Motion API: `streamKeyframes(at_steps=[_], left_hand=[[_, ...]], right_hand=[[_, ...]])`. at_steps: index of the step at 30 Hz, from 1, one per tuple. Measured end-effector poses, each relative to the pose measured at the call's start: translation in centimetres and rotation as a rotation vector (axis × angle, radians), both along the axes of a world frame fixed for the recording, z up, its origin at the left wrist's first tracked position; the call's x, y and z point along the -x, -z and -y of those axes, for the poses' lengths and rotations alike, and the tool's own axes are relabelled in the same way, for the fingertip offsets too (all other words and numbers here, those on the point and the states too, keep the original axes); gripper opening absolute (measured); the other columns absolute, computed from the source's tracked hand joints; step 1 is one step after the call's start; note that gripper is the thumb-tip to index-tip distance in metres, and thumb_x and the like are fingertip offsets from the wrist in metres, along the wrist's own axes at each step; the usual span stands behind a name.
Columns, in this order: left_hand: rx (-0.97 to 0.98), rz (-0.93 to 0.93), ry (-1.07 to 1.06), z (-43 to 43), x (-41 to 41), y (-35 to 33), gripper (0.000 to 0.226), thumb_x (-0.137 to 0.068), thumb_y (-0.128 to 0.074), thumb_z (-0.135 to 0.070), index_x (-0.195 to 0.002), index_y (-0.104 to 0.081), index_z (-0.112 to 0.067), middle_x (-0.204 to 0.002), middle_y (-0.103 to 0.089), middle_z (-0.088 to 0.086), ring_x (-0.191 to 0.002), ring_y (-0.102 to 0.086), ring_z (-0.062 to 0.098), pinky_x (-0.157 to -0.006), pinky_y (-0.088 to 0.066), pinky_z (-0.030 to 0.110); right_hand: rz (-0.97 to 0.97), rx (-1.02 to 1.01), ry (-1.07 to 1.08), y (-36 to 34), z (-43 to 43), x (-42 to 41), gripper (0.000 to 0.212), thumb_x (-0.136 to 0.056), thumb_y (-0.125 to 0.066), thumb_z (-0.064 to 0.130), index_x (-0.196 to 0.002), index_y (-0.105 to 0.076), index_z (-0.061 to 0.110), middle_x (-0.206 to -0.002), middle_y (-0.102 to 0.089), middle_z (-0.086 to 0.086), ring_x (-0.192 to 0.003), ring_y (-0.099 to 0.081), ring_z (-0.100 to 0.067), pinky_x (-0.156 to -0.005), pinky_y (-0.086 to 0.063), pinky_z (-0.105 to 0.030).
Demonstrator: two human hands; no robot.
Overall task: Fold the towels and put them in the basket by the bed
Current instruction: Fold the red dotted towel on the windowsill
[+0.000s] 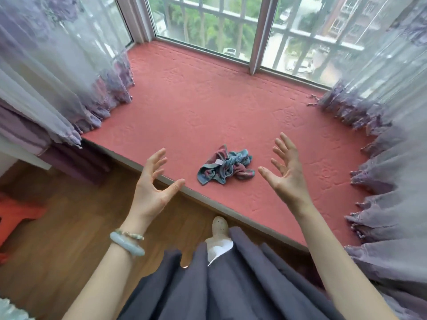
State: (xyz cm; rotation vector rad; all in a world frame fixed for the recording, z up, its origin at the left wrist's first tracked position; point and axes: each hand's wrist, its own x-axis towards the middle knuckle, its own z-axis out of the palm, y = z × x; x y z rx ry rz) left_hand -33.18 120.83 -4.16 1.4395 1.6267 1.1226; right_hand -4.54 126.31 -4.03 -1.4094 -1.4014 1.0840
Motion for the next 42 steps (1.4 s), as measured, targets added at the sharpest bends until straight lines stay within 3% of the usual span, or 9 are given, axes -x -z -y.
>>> streamKeyframes(at_steps=[3, 9, 15, 18, 24, 29, 33, 37, 42], left_hand=[[0.067, -0.049, 0.067, -4.3, 0.5, 0.8, 0.073, -0.073, -0.076, -0.033, -0.137, -0.042, -0.028, -0.134, -0.050, -0.008, -0.123, -0.048, 0.006, -0.104, -0.041, 0.030], [0.131, -0.220, 0.315, -11.8, 1.8, 3.3, 0.061, -0.079, -0.073, -0.023, -0.134, -0.046, -0.020, -0.131, -0.050, -0.009, -0.118, -0.048, 0.002, -0.097, -0.037, 0.009], [0.136, -0.336, 0.567, -18.6, 2.9, 7.2, 0.046, -0.084, -0.069, -0.016, -0.127, -0.054, -0.014, -0.129, -0.057, 0.002, -0.119, -0.053, 0.015, -0.100, -0.044, 0.032], [0.136, -0.392, 0.714, -21.7, 3.3, 8.8, 0.041, -0.084, -0.067, -0.014, -0.124, -0.056, -0.012, -0.126, -0.059, 0.004, -0.116, -0.054, 0.018, -0.099, -0.045, 0.036], [0.058, -0.512, 0.962, -27.6, 2.7, 12.9, 0.035, -0.086, -0.063, -0.010, -0.121, -0.059, -0.009, -0.123, -0.062, 0.006, -0.114, -0.055, 0.020, -0.101, -0.041, 0.033], [-0.011, -0.602, 1.195, -30.4, 1.0, 18.4, 0.030, -0.087, -0.059, -0.009, -0.117, -0.060, -0.009, -0.119, -0.063, 0.007, -0.114, -0.054, 0.023, -0.098, -0.037, 0.028], [-0.080, -0.701, 1.373, -31.8, -0.6, 22.9, 0.031, -0.084, -0.058, -0.005, -0.114, -0.064, -0.008, -0.118, -0.065, 0.008, -0.112, -0.055, 0.028, -0.097, -0.039, 0.033], [-0.169, -0.745, 1.476, -32.1, -1.7, 26.5, 0.044, -0.082, -0.054, -0.001, -0.124, -0.060, -0.014, -0.125, -0.061, 0.007, -0.112, -0.055, 0.030, -0.095, -0.045, 0.039], [-0.282, -0.776, 1.569, -31.7, -2.7, 29.3, 0.056, -0.082, -0.051, 0.003, -0.133, -0.052, -0.021, -0.135, -0.052, 0.012, -0.115, -0.054, 0.032, -0.084, -0.053, 0.044]], right_hand=[[0.022, 0.020, 0.016, 1.0, -3.6, 0.3, 0.083, -0.075, -0.074, 0.002, -0.139, -0.032, 0.032, -0.144, -0.040, -0.002, -0.128, -0.043, -0.012, -0.103, -0.041, -0.029], [0.080, 0.091, 0.044, 3.6, -7.2, 2.3, 0.069, -0.076, -0.071, 0.000, -0.130, -0.042, 0.032, -0.133, -0.047, -0.002, -0.121, -0.049, -0.011, -0.097, -0.044, -0.017], [0.133, 0.161, 0.123, 6.3, -8.4, 4.1, 0.054, -0.077, -0.071, 0.003, -0.124, -0.053, 0.023, -0.123, -0.051, 0.003, -0.101, -0.053, 0.012, -0.086, -0.044, -0.008], [0.168, 0.170, 0.207, 8.1, -8.5, 5.3, 0.050, -0.077, -0.071, 0.001, -0.123, -0.056, 0.013, -0.120, -0.053, -0.003, -0.097, -0.054, 0.017, -0.091, -0.044, -0.010], [0.248, 0.203, 0.346, 13.0, -7.8, 9.3, 0.040, -0.074, -0.072, 0.004, -0.113, -0.063, 0.008, -0.110, -0.059, -0.005, -0.102, -0.060, -0.016, -0.090, -0.049, -0.022], [0.318, 0.285, 0.404, 18.2, -7.2, 13.4, 0.027, -0.076, -0.072, 0.008, -0.102, -0.068, 0.006, -0.103, -0.064, -0.008, -0.096, -0.059, -0.014, -0.087, -0.048, -0.023], [0.361, 0.406, 0.347, 22.9, -7.8, 15.2, 0.020, -0.077, -0.071, 0.009, -0.096, -0.071, 0.004, -0.096, -0.066, -0.010, -0.090, -0.062, -0.020, -0.083, -0.043, -0.018], [0.469, 0.472, 0.216, 27.1, -8.4, 16.4, 0.017, -0.080, -0.068, 0.013, -0.094, -0.071, 0.004, -0.095, -0.066, -0.013, -0.093, -0.061, -0.027, -0.085, -0.045, -0.032], [0.589, 0.539, 0.071, 30.0, -7.9, 17.8, 0.027, -0.083, -0.066, 0.023, -0.104, -0.068, 0.007, -0.105, -0.064, -0.010, -0.103, -0.056, -0.028, -0.087, -0.046, -0.039]])
